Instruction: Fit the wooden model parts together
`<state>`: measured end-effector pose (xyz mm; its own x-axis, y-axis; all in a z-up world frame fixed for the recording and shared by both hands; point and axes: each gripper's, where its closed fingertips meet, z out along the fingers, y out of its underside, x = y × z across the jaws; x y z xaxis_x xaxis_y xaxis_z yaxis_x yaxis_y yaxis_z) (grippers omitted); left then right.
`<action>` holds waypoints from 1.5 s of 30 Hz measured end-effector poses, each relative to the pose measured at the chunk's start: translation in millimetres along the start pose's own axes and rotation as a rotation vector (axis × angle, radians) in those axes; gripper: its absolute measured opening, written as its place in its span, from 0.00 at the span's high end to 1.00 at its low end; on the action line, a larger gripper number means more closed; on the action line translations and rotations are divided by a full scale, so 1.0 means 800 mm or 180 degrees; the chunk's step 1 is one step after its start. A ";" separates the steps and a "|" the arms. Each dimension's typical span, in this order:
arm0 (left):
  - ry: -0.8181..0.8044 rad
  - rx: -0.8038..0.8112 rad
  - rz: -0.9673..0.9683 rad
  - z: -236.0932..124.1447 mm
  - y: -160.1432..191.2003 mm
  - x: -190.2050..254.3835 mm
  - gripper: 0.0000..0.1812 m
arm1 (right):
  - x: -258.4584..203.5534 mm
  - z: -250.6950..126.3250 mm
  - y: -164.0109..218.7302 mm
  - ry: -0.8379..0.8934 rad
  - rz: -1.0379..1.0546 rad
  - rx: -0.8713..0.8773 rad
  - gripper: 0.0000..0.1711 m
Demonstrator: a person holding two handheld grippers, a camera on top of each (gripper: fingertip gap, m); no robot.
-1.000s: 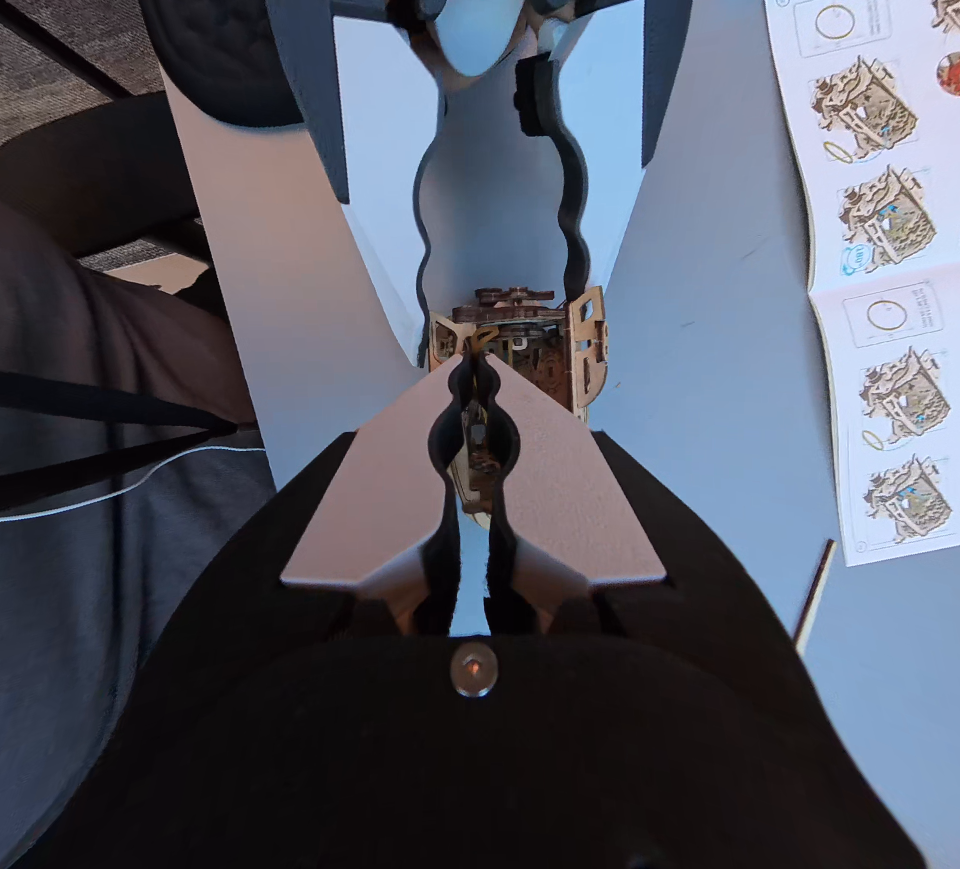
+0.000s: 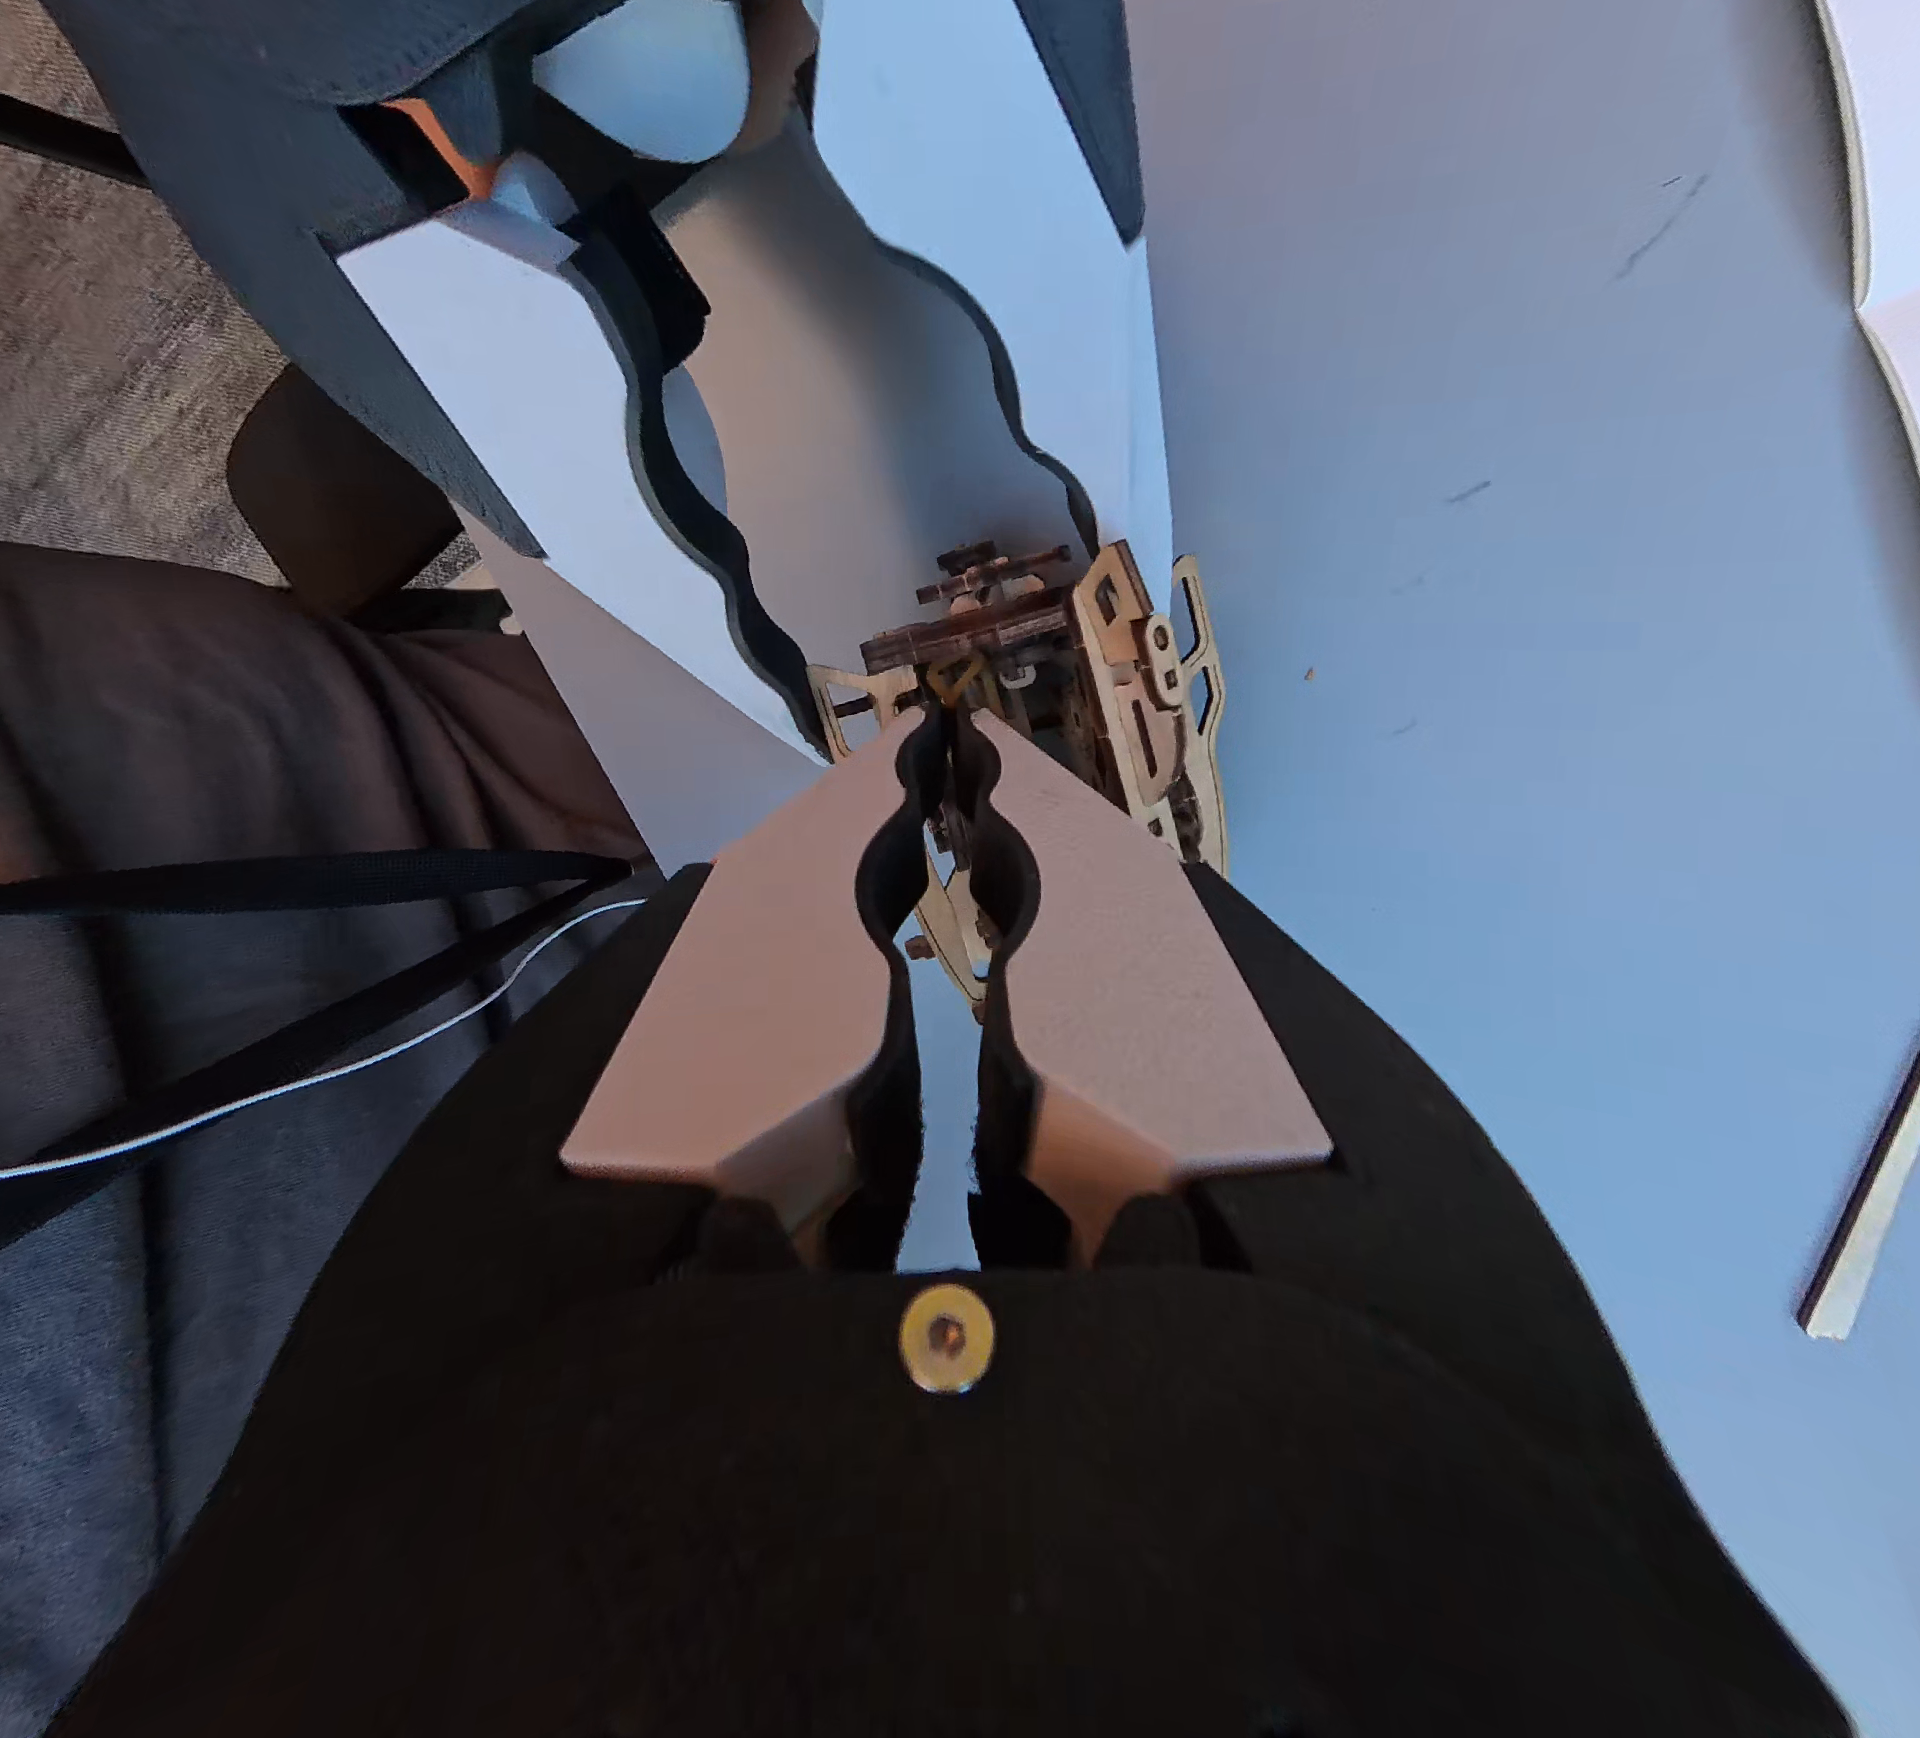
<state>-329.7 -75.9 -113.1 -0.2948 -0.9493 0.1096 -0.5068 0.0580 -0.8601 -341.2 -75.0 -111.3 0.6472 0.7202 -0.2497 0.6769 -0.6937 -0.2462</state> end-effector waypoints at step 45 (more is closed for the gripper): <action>-0.0233 0.0070 -0.0177 0.000 -0.002 -0.014 0.66 | 0.027 0.007 -0.001 0.0344 0.0715 -0.0525 1.00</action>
<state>-325.8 -65.4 -112.7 -0.2064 -0.9709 0.1214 -0.5026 -0.0013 -0.8645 -329.3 -58.9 -121.8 0.8149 0.5518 -0.1775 0.5545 -0.8313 -0.0383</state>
